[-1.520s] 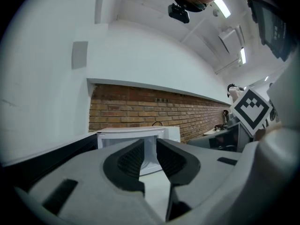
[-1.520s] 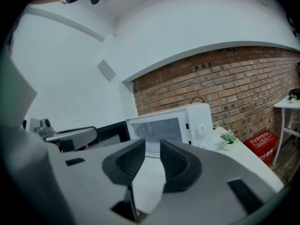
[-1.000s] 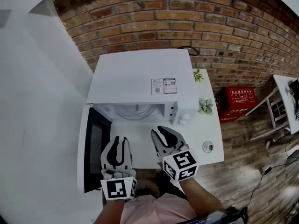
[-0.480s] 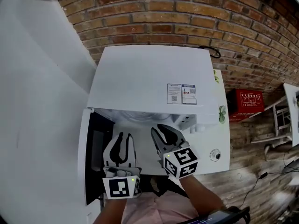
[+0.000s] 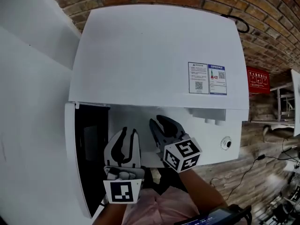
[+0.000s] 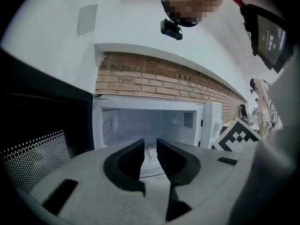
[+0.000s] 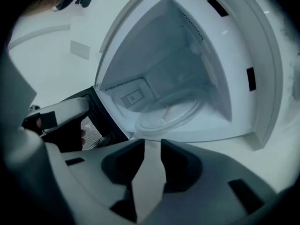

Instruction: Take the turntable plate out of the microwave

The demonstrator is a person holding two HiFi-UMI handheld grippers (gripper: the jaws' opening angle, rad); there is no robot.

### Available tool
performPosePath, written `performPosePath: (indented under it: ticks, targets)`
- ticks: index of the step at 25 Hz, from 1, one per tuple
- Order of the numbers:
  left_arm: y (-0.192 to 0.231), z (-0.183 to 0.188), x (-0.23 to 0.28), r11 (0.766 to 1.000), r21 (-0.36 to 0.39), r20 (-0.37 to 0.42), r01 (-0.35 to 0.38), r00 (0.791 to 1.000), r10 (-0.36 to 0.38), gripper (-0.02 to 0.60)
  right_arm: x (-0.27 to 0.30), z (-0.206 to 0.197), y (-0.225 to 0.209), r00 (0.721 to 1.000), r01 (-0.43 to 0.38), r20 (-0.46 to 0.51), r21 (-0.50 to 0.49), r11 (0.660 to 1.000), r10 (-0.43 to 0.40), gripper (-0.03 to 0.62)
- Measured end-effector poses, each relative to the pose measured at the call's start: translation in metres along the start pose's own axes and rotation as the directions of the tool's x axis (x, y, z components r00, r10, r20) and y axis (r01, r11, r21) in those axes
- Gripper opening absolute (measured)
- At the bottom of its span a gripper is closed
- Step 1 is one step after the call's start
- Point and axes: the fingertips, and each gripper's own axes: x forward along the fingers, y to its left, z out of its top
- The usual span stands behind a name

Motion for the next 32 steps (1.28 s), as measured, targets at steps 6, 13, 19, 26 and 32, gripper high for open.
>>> performPosePath:
  ticks: [6, 13, 19, 26, 32]
  targets:
    - [0.001, -0.001, 0.004, 1.0, -0.012, 0.002, 0.025, 1.0, -0.025, 0.087, 0.019, -0.007, -0.002, 0.998, -0.063, 0.017, 0.303, 0.951, 0.06, 0.143]
    - [0.011, 0.002, 0.004, 1.0, -0.012, 0.001, 0.014, 1.0, -0.014, 0.087, 0.033, 0.009, -0.01, 0.989, -0.142, 0.111, 0.553, 0.821, 0.096, 0.175]
    - [0.016, 0.001, 0.002, 1.0, -0.013, -0.013, 0.001, 1.0, -0.002, 0.087, 0.03, 0.0, -0.021, 0.995, -0.096, 0.091, 0.784, 0.614, 0.039, 0.106]
    - [0.021, 0.004, -0.001, 1.0, 0.001, -0.007, -0.015, 1.0, 0.015, 0.087, 0.023, 0.004, -0.024, 0.992, -0.108, 0.125, 0.777, 0.621, 0.016, 0.035]
    - [0.018, 0.004, -0.005, 1.0, 0.002, -0.013, -0.018, 1.0, 0.018, 0.087, 0.015, 0.01, -0.023, 0.982, -0.169, 0.186, 0.772, 0.613, 0.036, 0.029]
